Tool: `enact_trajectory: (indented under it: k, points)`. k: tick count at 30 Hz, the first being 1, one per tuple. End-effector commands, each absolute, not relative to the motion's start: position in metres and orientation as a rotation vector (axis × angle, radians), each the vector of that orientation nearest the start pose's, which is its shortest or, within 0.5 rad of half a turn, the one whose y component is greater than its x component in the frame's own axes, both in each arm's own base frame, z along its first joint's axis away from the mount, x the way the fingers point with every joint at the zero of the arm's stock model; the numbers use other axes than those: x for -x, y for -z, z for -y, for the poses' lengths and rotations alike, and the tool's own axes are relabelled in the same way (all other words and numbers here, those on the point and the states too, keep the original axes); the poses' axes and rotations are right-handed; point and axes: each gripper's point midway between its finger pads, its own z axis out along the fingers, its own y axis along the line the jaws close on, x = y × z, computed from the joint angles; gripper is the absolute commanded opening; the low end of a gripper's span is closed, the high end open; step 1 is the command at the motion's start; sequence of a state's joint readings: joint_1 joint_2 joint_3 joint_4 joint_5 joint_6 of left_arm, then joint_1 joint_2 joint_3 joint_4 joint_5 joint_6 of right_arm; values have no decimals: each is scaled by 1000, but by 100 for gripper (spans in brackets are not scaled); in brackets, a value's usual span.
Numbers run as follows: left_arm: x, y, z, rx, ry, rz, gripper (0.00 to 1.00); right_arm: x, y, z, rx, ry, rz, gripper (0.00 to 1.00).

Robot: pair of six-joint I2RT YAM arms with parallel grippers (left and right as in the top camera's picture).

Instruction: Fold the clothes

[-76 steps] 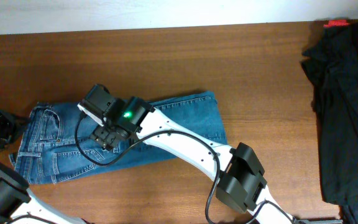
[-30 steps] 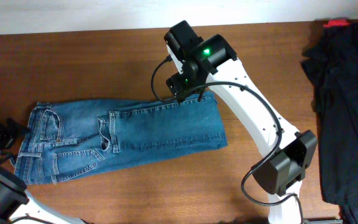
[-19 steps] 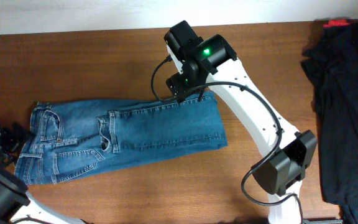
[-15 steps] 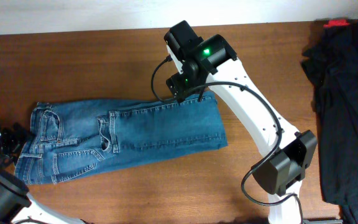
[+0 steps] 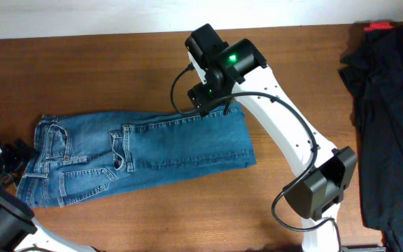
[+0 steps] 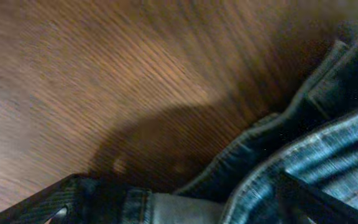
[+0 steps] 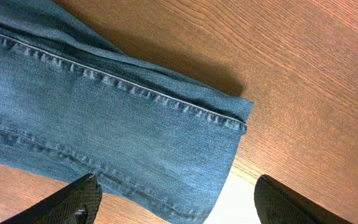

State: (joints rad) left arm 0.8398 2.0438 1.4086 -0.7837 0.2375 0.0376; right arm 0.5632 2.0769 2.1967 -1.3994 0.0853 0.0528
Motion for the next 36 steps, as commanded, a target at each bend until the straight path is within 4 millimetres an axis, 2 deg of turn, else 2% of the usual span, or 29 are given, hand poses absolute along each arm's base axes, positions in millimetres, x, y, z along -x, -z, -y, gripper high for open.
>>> enact_trajectory:
  k: [1,9,17,24,36]
  points:
    - [-262,17,-294,1284,2,-2769,99,-393,-207,-231,682,-30,-2735,84]
    - [-266,17,-294,1280,17,-2753,99,-393,-207,-231,681,-31,-2734,84]
    - [-309,4,-250,1048,490,-2636,99,-393,-207,-231,681,-31,-2734,84]
    - [-310,11,-232,1038,608,-2600,99,-393,-207,-231,681,-31,-2734,83]
    - [-313,7,-220,1035,705,-2572,98,-393,-207,-231,681,-30,-2735,84]
